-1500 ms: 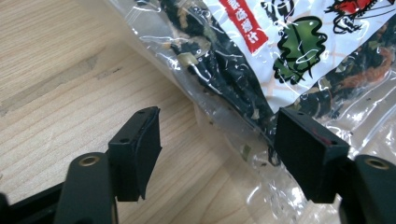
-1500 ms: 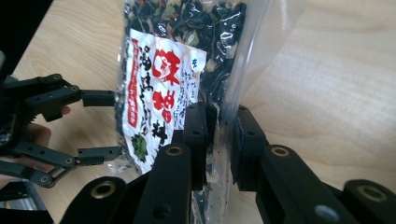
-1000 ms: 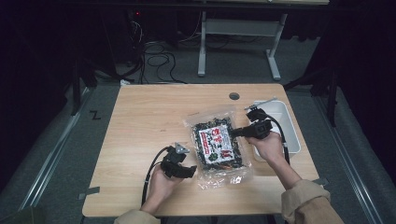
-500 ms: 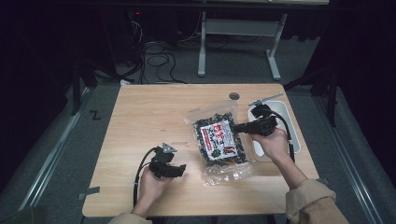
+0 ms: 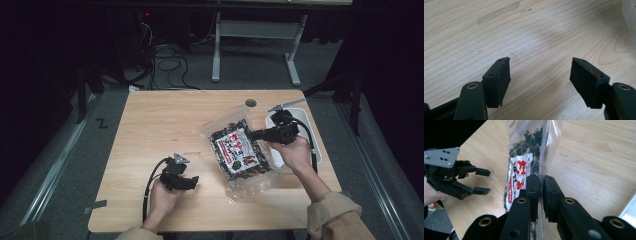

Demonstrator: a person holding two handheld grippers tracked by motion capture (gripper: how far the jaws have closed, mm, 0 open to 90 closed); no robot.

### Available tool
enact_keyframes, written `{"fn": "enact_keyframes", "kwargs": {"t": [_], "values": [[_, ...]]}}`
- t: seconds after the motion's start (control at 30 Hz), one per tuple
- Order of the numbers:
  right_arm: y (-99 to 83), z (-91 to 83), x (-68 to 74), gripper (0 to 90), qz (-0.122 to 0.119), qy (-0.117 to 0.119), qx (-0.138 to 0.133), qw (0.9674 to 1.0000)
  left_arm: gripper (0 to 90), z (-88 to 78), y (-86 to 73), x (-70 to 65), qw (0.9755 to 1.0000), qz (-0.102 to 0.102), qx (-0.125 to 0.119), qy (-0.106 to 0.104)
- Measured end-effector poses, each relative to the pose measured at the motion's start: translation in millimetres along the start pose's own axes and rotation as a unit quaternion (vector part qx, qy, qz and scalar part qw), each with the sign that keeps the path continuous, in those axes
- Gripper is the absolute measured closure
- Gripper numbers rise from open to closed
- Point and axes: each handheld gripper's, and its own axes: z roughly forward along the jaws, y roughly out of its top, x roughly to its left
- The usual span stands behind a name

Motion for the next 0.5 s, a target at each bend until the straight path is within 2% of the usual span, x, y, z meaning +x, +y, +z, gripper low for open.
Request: {"fn": "enact_keyframes", "kwargs": {"t": [0.3, 0.5], "values": [[2.8, -0.2, 1.6, 86.1, -0.006, -0.003, 0.001, 1.0, 33.0, 0.2, -0.1, -1.0, 1.0, 0.0, -0.006, -0.005], [4.2, -8.8, 0.6, 86.6, -0.006, -0.005, -0.015, 0.9999, 33.1, 0.4, -0.3, -1.1, 1.0, 0.001, -0.004, -0.005]]}}
